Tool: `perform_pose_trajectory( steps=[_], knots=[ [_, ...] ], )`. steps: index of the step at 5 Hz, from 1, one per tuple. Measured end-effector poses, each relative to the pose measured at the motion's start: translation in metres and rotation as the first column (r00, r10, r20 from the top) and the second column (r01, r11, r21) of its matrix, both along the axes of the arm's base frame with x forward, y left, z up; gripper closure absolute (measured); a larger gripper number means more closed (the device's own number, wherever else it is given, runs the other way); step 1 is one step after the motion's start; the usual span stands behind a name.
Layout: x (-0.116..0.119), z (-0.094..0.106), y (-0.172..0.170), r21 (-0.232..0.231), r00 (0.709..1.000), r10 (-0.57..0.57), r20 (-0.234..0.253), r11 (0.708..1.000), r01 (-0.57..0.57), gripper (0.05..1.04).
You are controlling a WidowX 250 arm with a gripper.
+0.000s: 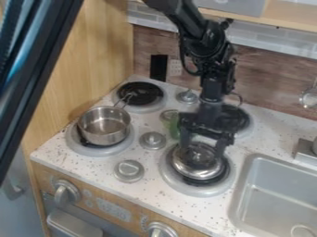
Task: Move the lid and place it on the silver pot.
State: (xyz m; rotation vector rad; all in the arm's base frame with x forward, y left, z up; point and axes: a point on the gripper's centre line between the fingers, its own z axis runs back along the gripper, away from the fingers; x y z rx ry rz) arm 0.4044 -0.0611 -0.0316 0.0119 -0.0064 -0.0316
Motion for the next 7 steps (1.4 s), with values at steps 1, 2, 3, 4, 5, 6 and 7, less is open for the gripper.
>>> perform_pose_trajectory(
  steps=[1,2,3,4,5,6,7],
  knots=[
    [0.000,0.001,0.003,0.025,1.000,-0.004,0.000,1.000,0.004,0.129],
    [-0.001,0.000,0.004,0.024,1.000,-0.005,-0.005,1.000,0.005,0.328],
    [-0.003,-0.001,0.004,0.025,1.000,-0.009,-0.005,1.000,0.009,0.593],
    [-0.005,-0.001,0.004,0.023,1.000,-0.012,-0.007,1.000,0.012,0.797],
    [-0.008,-0.002,0.004,0.022,1.000,-0.023,-0.011,0.999,0.024,0.840],
    [-0.012,0.008,0.004,0.020,0.999,-0.039,-0.004,0.999,0.039,0.842],
    [-0.006,0.048,0.011,-0.006,0.996,-0.024,0.091,1.000,0.025,0.842]
  ],
)
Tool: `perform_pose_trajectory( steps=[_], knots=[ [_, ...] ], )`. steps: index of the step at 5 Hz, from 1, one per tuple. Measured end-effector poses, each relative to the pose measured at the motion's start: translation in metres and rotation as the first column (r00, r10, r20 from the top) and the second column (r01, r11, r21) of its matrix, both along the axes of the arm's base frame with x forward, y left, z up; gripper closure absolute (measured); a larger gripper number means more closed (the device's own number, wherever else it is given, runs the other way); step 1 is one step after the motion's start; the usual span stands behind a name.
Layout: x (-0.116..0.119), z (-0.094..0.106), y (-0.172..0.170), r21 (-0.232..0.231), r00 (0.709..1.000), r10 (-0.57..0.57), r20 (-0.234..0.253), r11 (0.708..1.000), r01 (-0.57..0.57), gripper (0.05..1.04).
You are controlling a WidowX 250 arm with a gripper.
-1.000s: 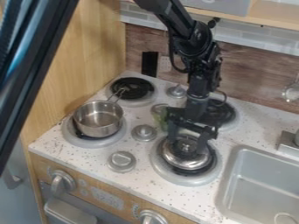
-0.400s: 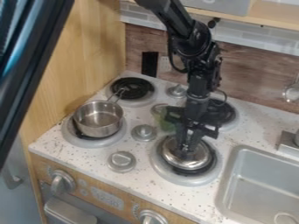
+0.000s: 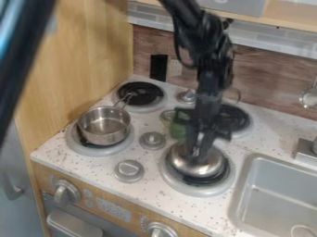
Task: Move the lid and place it on the silver pot.
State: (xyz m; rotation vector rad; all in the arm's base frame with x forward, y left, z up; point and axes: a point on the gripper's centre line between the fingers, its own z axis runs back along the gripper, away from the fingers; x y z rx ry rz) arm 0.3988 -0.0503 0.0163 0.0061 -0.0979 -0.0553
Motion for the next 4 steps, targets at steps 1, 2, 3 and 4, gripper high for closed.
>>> perform_pose_trajectory(
  steps=[1,2,3,4],
  knots=[
    [-0.005,0.031,0.018,0.002,0.999,0.015,0.042,1.000,-0.015,0.842],
    [-0.013,0.034,0.063,-0.001,0.993,0.112,0.039,0.994,-0.112,0.842],
    [-0.017,0.034,0.108,-0.025,0.976,0.216,0.039,0.976,-0.215,0.842],
    [-0.023,0.033,0.140,-0.015,0.960,0.278,0.041,0.961,-0.278,0.842]
  ],
)
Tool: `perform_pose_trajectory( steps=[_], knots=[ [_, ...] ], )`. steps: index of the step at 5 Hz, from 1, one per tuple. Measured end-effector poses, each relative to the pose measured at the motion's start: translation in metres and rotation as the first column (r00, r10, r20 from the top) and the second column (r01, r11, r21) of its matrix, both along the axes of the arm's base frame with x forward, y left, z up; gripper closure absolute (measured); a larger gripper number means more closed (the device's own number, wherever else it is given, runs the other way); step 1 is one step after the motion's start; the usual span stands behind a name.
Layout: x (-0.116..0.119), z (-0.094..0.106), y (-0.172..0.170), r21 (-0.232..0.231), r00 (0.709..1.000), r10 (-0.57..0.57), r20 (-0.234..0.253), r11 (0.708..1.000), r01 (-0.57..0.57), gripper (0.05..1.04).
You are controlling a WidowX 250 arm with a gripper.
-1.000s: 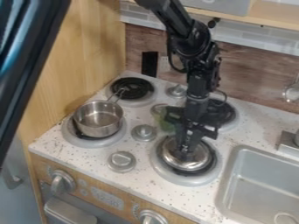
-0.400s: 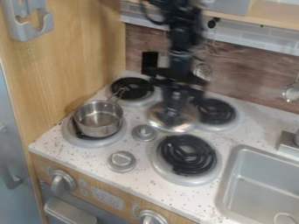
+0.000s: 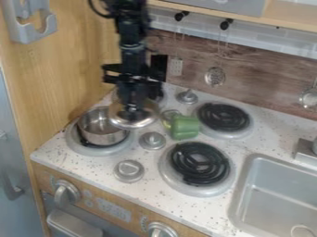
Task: Move the lid and place it on the silver pot.
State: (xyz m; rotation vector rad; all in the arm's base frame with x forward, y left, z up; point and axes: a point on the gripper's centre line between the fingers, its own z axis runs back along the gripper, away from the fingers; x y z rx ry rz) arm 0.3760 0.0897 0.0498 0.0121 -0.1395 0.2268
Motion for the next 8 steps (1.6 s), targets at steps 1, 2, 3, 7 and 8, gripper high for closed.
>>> perform_pose_trajectory(
  steps=[1,2,3,7,8],
  knots=[
    [-0.008,-0.020,0.020,0.008,0.996,0.059,-0.060,0.998,-0.058,0.843],
    [-0.004,-0.023,0.036,0.024,0.993,0.101,-0.067,0.995,-0.100,0.843],
    [0.002,-0.035,0.041,0.032,0.989,0.105,-0.106,0.994,-0.102,0.843],
    [0.013,-0.044,0.045,0.032,0.985,0.125,-0.116,0.992,-0.122,0.843],
    [0.013,-0.043,0.045,0.033,0.985,0.126,-0.115,0.992,-0.123,0.843]
  ],
)
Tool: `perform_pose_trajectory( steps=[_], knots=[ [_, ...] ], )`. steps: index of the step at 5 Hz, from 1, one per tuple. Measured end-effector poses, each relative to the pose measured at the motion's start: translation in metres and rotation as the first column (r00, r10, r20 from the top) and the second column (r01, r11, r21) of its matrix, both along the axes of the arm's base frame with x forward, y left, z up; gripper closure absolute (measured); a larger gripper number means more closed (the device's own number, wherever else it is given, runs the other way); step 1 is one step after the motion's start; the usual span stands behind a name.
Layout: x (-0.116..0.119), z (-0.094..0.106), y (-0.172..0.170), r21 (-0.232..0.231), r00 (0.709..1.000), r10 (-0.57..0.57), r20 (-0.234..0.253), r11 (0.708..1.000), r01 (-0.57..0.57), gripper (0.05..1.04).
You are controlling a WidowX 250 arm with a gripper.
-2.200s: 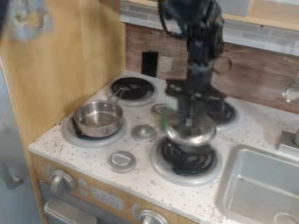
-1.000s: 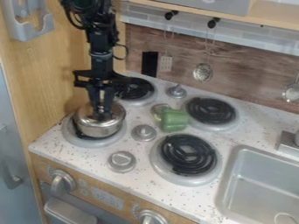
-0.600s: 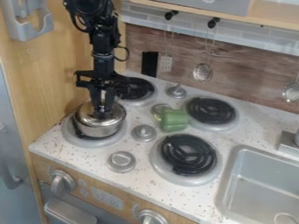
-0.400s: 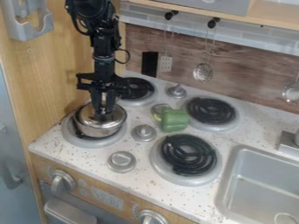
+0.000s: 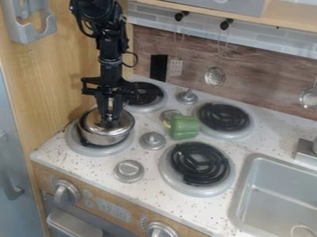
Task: Move the lid and place it on the silver pot.
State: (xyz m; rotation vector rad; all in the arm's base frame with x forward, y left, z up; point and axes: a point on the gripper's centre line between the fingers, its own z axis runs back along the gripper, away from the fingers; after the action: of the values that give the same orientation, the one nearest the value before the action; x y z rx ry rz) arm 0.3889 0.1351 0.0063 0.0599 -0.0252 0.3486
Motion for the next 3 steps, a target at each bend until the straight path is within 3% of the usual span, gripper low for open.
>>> perform_pose_trajectory(
  steps=[1,3],
  knots=[
    [0.0010,-0.0008,0.0001,0.002,1.000,-0.003,-0.002,1.000,0.003,0.804],
    [0.0027,-0.0001,-0.0025,0.031,1.000,-0.028,-0.009,0.999,0.028,0.195]
  ],
)
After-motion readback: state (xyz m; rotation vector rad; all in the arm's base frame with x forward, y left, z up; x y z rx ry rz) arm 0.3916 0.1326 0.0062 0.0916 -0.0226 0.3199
